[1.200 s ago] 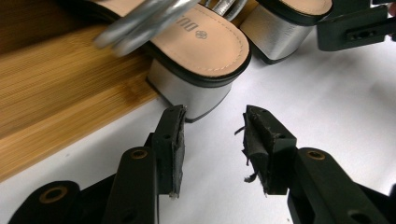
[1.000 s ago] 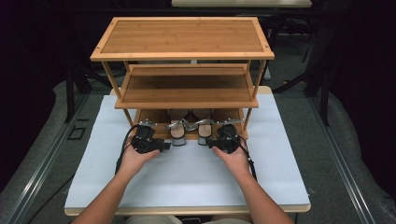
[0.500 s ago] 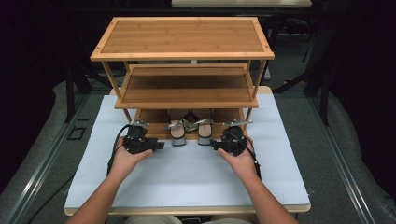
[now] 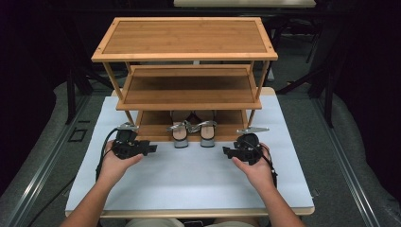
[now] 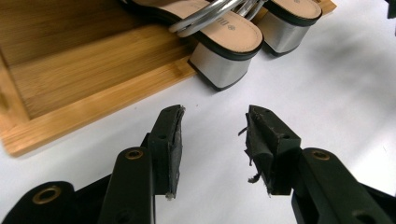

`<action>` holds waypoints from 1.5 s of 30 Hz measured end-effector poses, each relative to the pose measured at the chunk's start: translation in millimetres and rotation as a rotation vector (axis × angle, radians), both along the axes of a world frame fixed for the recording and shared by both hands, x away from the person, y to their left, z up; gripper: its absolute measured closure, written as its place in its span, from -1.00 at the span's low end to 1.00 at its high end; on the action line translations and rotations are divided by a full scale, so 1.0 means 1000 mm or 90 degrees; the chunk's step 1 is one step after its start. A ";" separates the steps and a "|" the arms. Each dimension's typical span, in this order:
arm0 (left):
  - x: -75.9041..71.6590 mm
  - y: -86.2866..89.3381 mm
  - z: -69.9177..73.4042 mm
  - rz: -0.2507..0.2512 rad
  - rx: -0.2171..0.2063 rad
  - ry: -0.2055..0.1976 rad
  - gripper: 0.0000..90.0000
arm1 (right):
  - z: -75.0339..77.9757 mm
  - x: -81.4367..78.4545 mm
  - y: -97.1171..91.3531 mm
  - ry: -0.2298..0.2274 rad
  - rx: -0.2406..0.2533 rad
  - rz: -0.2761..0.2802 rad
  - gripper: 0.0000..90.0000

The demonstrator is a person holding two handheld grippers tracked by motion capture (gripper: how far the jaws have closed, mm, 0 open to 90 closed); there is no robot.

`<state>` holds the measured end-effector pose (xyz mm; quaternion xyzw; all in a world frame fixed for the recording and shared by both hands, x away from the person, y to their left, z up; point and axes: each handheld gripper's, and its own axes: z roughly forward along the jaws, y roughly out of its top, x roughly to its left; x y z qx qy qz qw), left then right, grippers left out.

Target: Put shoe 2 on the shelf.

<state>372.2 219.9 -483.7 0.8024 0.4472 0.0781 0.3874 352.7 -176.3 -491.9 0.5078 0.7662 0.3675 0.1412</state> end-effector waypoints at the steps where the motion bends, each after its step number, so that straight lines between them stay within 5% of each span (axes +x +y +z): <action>1: -0.002 0.002 0.000 0.002 0.001 0.000 0.24 | 0.000 -0.003 -0.002 -0.004 -0.001 0.002 0.07; 5: -0.008 0.011 -0.001 0.010 -0.005 -0.004 0.23 | -0.001 -0.015 -0.010 -0.020 -0.033 -0.013 0.08; 6: -0.010 0.013 -0.003 0.012 -0.006 -0.005 0.23 | -0.001 -0.017 -0.013 -0.014 -0.008 0.011 0.08; 25: -0.043 0.053 -0.047 0.043 -0.013 -0.015 0.21 | -0.032 -0.059 -0.049 -0.049 0.037 -0.097 0.06; 28: -0.044 0.055 -0.052 0.046 -0.015 -0.017 0.20 | -0.038 -0.062 -0.052 -0.047 0.059 -0.109 0.06; 35: -0.047 0.050 -0.062 0.036 -0.026 -0.008 0.18 | -0.051 -0.074 -0.057 -0.068 0.048 -0.121 0.06; 45: -0.046 0.044 -0.072 0.036 -0.034 -0.006 0.16 | -0.065 -0.073 -0.055 -0.053 0.057 -0.124 0.04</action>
